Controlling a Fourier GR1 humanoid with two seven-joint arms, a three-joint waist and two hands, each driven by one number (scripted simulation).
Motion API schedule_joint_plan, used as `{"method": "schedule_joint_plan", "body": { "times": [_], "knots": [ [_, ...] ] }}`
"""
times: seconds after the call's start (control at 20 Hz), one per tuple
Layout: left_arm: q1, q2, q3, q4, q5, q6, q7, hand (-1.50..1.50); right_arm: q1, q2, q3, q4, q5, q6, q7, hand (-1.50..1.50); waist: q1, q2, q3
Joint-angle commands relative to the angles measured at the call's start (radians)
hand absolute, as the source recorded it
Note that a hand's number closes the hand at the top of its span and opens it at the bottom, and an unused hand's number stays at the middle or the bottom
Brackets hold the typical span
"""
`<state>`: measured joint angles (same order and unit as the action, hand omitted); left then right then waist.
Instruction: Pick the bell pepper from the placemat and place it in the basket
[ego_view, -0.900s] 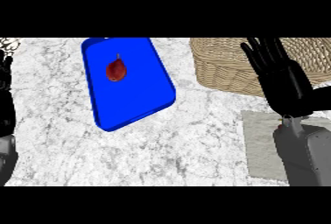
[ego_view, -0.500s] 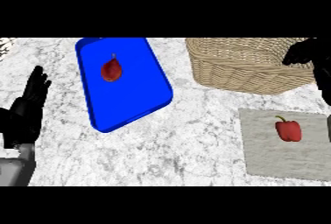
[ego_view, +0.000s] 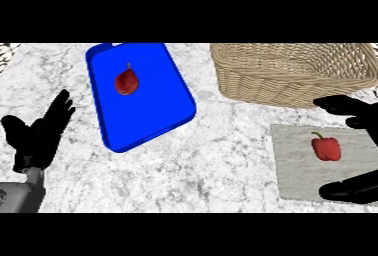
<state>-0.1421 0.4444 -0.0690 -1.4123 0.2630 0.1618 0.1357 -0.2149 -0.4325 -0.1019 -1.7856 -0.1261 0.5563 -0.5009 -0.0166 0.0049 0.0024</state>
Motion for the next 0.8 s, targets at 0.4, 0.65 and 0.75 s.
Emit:
{"method": "schedule_joint_plan", "body": {
  "times": [0.4, 0.65, 0.75],
  "knots": [
    [-0.006, -0.003, 0.012, 0.017, 0.005, -0.029, 0.031, 0.0, 0.009, -0.379, -0.208, -0.184, 0.248, -0.004, 0.349, -1.5, -0.013, -0.012, -0.007],
    [-0.041, -0.014, 0.012, 0.025, 0.004, -0.046, 0.037, 0.0, -0.106, -0.517, -0.287, -0.068, 0.177, 0.093, 0.536, -1.5, 0.018, -0.006, -0.005],
    [-0.075, 0.021, 0.043, 0.002, 0.032, -0.066, 0.106, 0.0, -0.123, -0.591, -0.3, 0.002, 0.124, 0.201, 0.51, -1.5, 0.019, -0.006, -0.003]
  ]
}}
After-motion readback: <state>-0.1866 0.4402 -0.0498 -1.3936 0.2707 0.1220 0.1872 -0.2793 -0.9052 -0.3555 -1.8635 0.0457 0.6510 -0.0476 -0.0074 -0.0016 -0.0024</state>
